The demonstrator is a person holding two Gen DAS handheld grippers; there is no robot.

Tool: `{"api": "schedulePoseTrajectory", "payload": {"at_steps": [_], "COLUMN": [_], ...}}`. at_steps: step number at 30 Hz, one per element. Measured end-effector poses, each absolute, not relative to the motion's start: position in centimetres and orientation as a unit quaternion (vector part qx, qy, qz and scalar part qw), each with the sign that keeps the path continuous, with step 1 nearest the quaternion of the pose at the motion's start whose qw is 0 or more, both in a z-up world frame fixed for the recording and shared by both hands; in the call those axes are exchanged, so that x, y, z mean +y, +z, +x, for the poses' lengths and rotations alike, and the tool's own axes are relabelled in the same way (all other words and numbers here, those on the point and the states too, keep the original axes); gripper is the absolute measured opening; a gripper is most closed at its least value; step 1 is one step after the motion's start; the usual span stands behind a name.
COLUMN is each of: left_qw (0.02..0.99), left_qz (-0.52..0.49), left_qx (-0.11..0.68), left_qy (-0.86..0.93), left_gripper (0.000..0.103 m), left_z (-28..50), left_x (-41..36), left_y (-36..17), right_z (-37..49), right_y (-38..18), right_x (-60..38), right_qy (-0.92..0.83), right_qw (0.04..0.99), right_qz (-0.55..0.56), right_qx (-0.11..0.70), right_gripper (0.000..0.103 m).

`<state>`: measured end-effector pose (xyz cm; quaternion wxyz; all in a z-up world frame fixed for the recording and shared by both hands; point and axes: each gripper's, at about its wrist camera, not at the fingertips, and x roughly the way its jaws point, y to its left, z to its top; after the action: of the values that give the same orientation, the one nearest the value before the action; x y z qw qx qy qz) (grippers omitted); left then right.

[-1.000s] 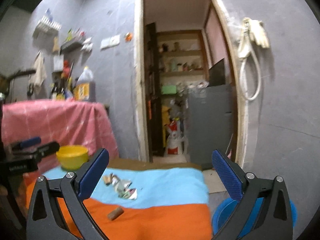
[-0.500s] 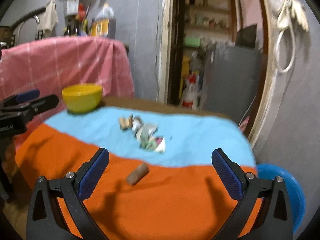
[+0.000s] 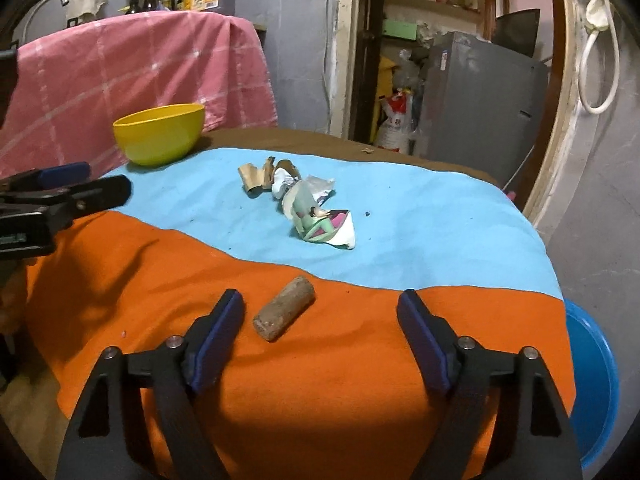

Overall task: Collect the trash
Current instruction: 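Lower the right tool onto the brown cork stick and close it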

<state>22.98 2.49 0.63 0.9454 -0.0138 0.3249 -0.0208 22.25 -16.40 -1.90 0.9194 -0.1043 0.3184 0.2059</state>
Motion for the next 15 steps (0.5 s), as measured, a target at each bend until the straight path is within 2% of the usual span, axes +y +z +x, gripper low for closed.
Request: {"api": "schedulePoseTrajectory", "payload": {"at_steps": [5, 10, 12, 15], "left_qw": [0.938, 0.935, 0.933, 0.93], "left_qz": [-0.026, -0.034, -0.037, -0.04], "left_qx": [0.345, 0.351, 0.352, 0.358], "left_qy": [-0.031, -0.047, -0.057, -0.073], "left_gripper": [0.1, 0.1, 0.1, 0.1], "left_z": [24.0, 24.8, 25.2, 25.7], "left_x": [2.0, 1.3, 0.9, 0.0], "left_y": [0.1, 0.1, 0.1, -0.1], "right_z": [22.4, 22.8, 23.2, 23.9], "right_y": [-2.0, -1.8, -1.7, -1.6], "right_x": [-16.6, -17.0, -17.5, -18.1], "right_qy": [0.214, 0.209, 0.206, 0.197], "right_qw": [0.916, 0.915, 0.915, 0.918], "right_qz": [-0.102, -0.107, -0.101, -0.096], "right_qx": [0.323, 0.328, 0.331, 0.332], "right_gripper": [0.054, 0.022, 0.015, 0.014]}}
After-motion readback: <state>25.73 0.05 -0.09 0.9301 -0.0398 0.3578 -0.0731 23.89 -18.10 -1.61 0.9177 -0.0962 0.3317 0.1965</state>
